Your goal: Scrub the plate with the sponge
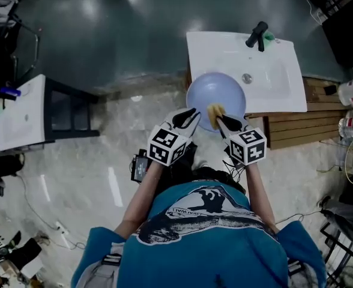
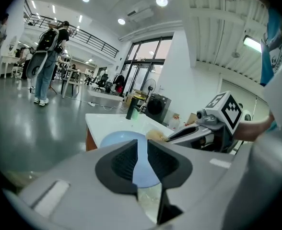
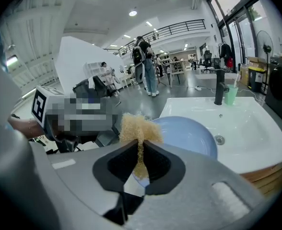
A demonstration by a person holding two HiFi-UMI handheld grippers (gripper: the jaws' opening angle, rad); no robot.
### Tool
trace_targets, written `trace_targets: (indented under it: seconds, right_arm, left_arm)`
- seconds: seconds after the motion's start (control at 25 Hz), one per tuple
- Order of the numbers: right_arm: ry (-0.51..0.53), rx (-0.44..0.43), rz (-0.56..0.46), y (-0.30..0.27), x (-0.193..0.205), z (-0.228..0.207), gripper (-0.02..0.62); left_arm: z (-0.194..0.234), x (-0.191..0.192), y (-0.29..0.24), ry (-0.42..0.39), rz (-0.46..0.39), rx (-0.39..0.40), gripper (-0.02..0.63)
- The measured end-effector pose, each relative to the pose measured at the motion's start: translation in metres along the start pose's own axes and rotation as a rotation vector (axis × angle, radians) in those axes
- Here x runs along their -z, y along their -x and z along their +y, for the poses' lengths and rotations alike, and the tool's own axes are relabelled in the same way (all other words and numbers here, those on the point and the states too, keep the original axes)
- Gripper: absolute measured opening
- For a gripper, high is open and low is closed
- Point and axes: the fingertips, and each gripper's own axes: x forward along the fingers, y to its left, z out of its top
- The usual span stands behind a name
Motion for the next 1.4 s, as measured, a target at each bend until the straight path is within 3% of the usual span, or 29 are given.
trace_targets:
  seconds: [0.52,0.76,1.04,1.4]
  right_arm:
    - [-0.043,-0.085,-0.116,0.070,0.035,0.041,0.032]
    - [-0.059,-0.111,-0.159,0.108,0.058,0.052,0.032]
    - [-0.053,-0.133,-0.176,0.133,0.081,0.065,0.031]
    - [-0.046,-0.137,-0.181,0.150,0.100,0.073,0.028]
  left_arm:
    - [-0.091,0.029,0.049,0.045,-0.025,-0.030,0.057]
    - [-0.138,0.048,0.064,0.028,-0.028,-0.035,0.034]
    - [-0.165,0.068,0.077,0.006,0.000,-0.060,0.012]
    - [-0.187,0.081,0.082,0.005,0.006,-0.034,0.012]
